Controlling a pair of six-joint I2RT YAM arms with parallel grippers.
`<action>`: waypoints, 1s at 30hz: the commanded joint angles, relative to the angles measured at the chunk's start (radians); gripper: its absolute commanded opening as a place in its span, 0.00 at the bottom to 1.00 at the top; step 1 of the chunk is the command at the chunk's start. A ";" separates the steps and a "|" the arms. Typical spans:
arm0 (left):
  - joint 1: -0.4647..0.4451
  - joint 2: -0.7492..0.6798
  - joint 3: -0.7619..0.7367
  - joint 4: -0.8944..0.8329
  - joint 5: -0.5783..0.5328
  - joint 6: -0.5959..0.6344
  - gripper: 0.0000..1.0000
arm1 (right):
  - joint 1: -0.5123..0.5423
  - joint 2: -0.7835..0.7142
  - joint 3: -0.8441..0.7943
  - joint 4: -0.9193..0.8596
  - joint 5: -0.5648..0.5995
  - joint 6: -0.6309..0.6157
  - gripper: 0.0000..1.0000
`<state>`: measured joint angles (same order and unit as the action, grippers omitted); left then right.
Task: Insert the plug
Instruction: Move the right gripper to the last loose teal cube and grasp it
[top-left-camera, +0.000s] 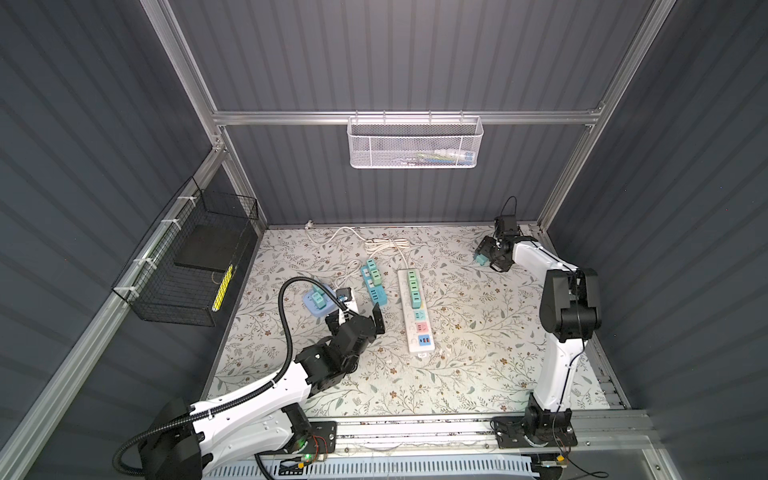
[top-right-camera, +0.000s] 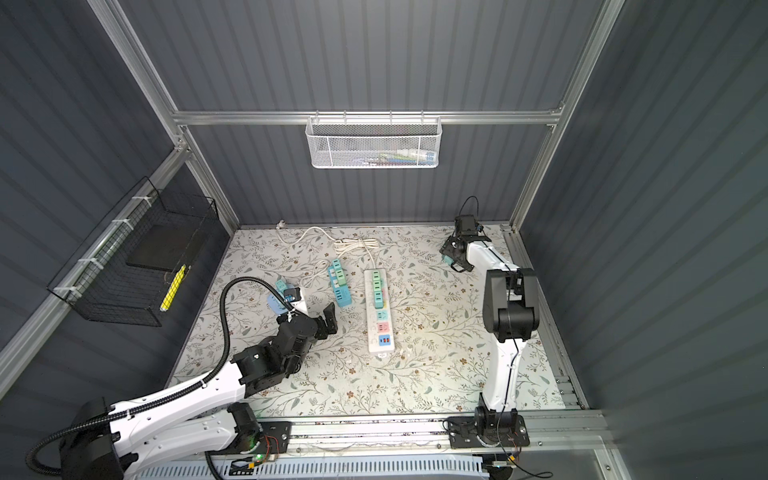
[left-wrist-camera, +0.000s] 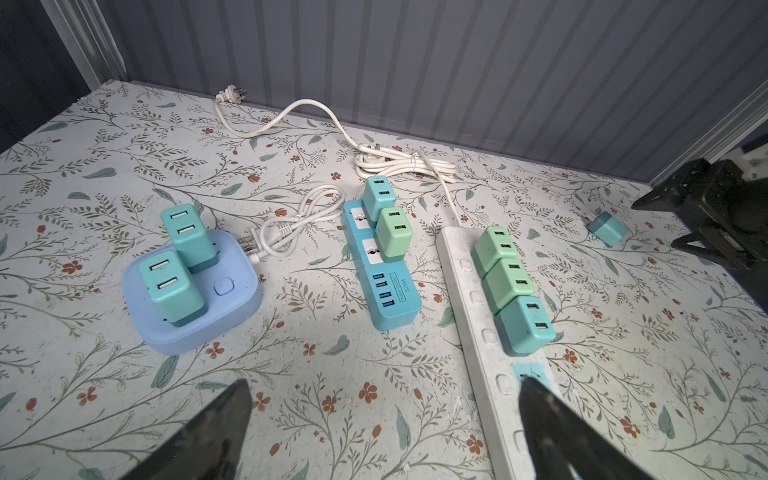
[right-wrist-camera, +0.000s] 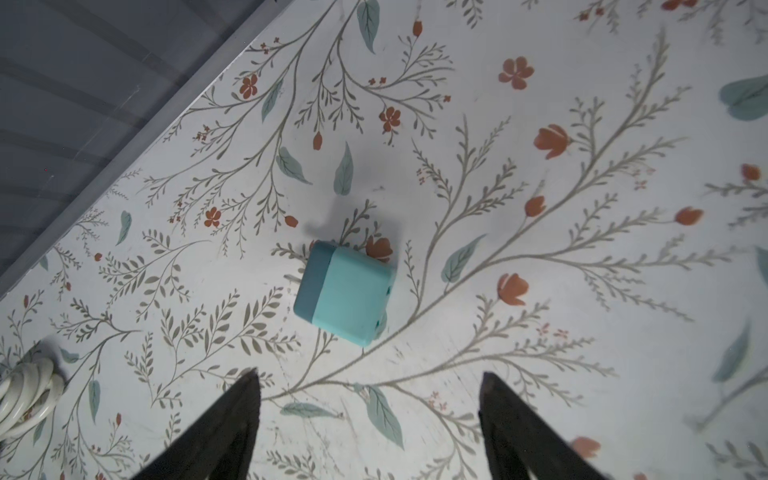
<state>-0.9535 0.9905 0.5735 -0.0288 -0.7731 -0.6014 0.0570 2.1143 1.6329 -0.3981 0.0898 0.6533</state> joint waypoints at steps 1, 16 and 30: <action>0.008 -0.016 -0.003 0.017 -0.001 0.021 1.00 | -0.011 0.076 0.098 -0.094 -0.013 0.036 0.82; 0.011 -0.041 -0.044 0.051 -0.026 0.043 1.00 | -0.014 0.254 0.343 -0.253 -0.006 0.010 0.70; 0.014 -0.041 -0.040 0.054 -0.035 0.065 1.00 | -0.016 0.287 0.365 -0.291 -0.034 -0.056 0.65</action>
<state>-0.9470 0.9638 0.5411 0.0074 -0.7856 -0.5556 0.0463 2.3543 1.9659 -0.6468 0.0647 0.6201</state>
